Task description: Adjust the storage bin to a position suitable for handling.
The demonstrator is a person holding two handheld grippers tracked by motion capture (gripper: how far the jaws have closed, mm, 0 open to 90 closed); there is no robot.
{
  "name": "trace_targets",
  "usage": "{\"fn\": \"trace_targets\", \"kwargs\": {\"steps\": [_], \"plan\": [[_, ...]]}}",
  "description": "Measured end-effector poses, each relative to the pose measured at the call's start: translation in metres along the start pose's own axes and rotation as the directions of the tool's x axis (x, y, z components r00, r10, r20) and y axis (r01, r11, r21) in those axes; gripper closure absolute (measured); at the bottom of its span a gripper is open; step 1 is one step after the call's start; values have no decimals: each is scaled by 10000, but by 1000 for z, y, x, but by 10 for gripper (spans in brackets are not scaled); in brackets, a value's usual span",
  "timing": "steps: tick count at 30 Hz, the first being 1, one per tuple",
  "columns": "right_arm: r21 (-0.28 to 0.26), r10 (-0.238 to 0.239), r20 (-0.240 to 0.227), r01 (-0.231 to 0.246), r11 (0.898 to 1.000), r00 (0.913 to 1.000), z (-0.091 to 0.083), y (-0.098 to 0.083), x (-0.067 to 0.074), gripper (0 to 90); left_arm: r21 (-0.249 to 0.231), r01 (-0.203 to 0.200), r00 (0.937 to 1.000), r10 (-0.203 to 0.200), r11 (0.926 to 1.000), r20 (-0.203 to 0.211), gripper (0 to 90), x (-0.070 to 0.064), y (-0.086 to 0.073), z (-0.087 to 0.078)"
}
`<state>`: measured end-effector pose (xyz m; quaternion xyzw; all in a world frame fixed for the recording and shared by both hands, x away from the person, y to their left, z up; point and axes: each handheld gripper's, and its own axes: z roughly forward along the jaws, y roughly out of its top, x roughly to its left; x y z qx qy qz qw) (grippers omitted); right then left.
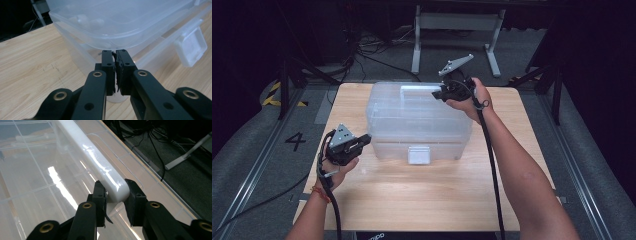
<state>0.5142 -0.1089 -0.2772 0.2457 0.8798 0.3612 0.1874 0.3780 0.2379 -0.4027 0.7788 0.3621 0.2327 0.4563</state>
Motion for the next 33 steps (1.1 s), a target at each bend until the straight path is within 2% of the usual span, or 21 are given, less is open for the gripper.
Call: {"fn": "trace_targets", "kwargs": {"steps": [6,13,14,17,20,21,22,24,25,29,30,33], "plan": [[-239,142,115,-139,9996,9998,-4,-3,-1,702,-108,77,10000,-77,9999,-23,862,1,0,4],[-633,317,324,-296,9976,9990,-21,-18,-4,651,-177,93,9999,-94,9998,-42,863,1,1,3],[-793,381,348,-353,9962,9987,-26,-23,-5,631,-178,94,9999,-95,9998,-44,862,1,1,3],[-724,253,673,-204,9972,9974,-36,-31,-5,606,-139,69,10000,-69,9999,-50,862,0,1,3],[-1075,406,690,-331,9937,9968,-53,-40,-8,585,-130,27,10000,-27,9999,-5,863,2,3,3],[-1075,406,690,-331,9937,9968,-53,-40,-8,585,-130,27,10000,-27,9999,-5,865,2,3,3],[-1333,530,765,-425,9902,9957,-67,-48,-11,559,-122,8,10000,-8,9999,-13,866,2,3,2],[-1418,606,743,-496,9887,9954,-72,-52,-11,542,-120,-27,10000,26,9999,-54,866,2,6,1],[-1470,577,832,-450,9881,9949,-80,-60,-12,502,-76,-80,9999,80,9999,-73,866,2,10,0],[-1462,420,1043,-265,9889,9937,-91,-73,-10,454,-106,-158,9998,157,9998,-106,865,3,15,-1],[-1566,474,1174,-287,9872,9920,-97,-82,-9,434,-92,-177,9997,176,9998,-146,864,3,17,-2],[-1743,606,1205,-390,9839,9909,-101,-91,-10,408,-97,-287,9994,286,9995,-196,864,3,23,-4]]}}
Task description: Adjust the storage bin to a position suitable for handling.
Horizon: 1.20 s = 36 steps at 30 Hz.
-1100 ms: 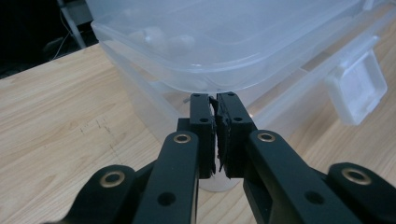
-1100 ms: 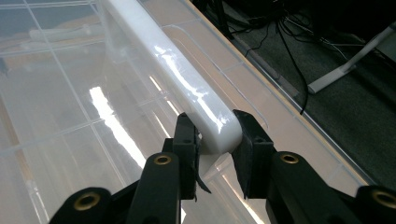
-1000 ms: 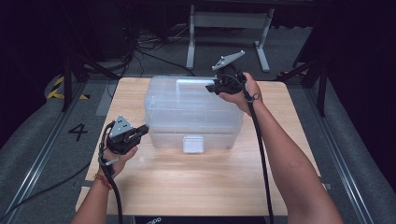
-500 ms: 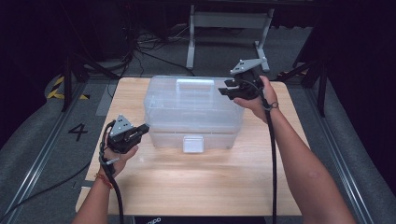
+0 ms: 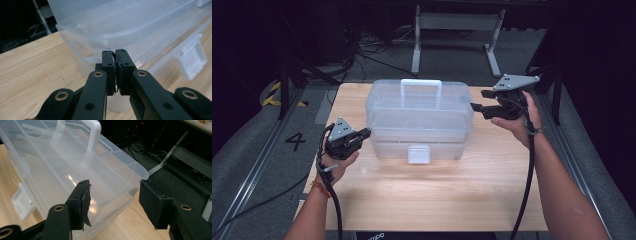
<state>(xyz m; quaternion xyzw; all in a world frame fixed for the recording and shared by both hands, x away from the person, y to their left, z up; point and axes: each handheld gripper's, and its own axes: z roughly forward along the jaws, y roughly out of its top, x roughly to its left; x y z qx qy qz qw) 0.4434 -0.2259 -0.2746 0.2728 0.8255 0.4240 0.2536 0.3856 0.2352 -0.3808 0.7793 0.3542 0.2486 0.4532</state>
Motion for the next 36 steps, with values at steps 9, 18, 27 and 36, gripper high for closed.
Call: {"fn": "trace_targets", "kwargs": {"steps": [9,18,27,36], "plan": [[-647,393,-216,-406,9971,9990,-20,-36,2,374,-67,-36,10000,35,10000,-89,857,3,10,-1],[-139,258,-313,-262,9996,9992,-3,-63,15,361,-35,-146,9998,146,9999,-98,859,6,17,-2],[-28,378,-387,-380,9993,9985,25,-74,22,376,23,-263,9995,264,9997,-189,858,8,27,-2],[-840,547,361,-515,9951,9978,35,-68,21,453,-13,-282,9995,282,9996,-168,858,10,29,-2]]}}
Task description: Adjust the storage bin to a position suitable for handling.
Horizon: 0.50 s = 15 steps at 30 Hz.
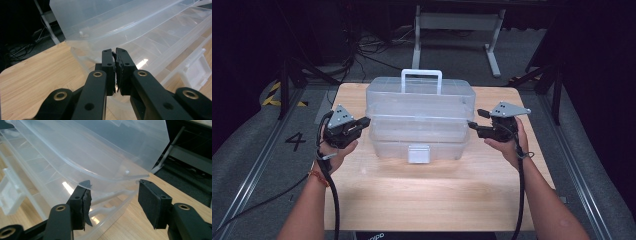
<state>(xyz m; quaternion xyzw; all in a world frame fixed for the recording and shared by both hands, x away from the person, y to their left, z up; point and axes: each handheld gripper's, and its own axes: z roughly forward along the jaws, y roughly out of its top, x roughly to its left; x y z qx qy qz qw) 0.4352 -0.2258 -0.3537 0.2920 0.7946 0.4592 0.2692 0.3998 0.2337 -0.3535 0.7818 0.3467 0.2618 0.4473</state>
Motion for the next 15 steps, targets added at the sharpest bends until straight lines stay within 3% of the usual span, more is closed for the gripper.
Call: {"fn": "trace_targets", "kwargs": {"steps": [8,15], "plan": [[-662,238,73,-232,9975,9997,5,3,0,559,-212,34,9999,-37,9998,-140,829,3,1,-8],[-1141,538,380,-492,9923,9978,8,10,-4,576,-191,-173,9992,165,9997,-373,810,5,-10,-24]]}}
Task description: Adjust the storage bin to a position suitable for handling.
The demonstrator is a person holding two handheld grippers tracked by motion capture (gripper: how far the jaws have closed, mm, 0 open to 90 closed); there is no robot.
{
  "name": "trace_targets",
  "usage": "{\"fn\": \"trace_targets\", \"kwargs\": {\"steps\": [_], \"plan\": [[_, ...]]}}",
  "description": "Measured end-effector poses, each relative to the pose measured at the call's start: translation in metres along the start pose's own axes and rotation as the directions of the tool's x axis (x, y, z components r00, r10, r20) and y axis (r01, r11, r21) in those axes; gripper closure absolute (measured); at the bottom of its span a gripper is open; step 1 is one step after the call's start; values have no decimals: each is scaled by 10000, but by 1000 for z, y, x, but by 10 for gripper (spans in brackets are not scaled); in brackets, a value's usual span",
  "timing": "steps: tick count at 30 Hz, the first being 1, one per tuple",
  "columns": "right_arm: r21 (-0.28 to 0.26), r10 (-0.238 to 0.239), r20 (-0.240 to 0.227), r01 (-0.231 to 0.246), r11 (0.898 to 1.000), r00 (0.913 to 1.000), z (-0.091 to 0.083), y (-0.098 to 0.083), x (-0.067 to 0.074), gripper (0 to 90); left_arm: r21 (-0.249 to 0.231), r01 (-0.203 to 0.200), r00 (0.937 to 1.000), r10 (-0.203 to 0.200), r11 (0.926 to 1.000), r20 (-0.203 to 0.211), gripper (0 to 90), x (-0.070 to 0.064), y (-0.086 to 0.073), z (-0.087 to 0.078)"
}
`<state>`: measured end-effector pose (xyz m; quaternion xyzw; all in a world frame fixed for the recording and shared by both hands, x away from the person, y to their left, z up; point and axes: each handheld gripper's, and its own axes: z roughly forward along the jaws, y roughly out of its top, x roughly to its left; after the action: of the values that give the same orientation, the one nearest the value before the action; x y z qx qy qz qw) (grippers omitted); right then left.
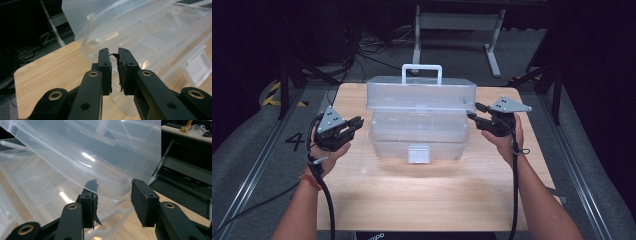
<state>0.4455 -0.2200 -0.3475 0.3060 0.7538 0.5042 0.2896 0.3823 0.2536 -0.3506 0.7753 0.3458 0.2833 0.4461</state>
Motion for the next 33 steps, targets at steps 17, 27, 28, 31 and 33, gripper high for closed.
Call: {"fn": "trace_targets", "kwargs": {"steps": [17,27,28,31,33], "plan": [[-324,-63,709,86,9994,9975,9,16,-5,604,1613,-242,9994,201,9866,274,740,-10,-65,-6],[-193,54,967,-36,9998,9953,19,19,-11,659,2738,-450,9974,275,9607,673,694,-18,-103,-12],[-193,54,967,-36,9998,9953,19,19,-11,659,2738,-450,9974,275,9607,673,693,-18,-103,-12],[-216,43,1032,-21,9998,9947,21,24,-14,663,2879,-391,9965,159,9569,825,687,-20,-113,-11],[-189,-13,1122,35,9998,9937,22,27,-15,667,2923,-310,9961,54,9558,880,675,-21,-117,-10]]}}
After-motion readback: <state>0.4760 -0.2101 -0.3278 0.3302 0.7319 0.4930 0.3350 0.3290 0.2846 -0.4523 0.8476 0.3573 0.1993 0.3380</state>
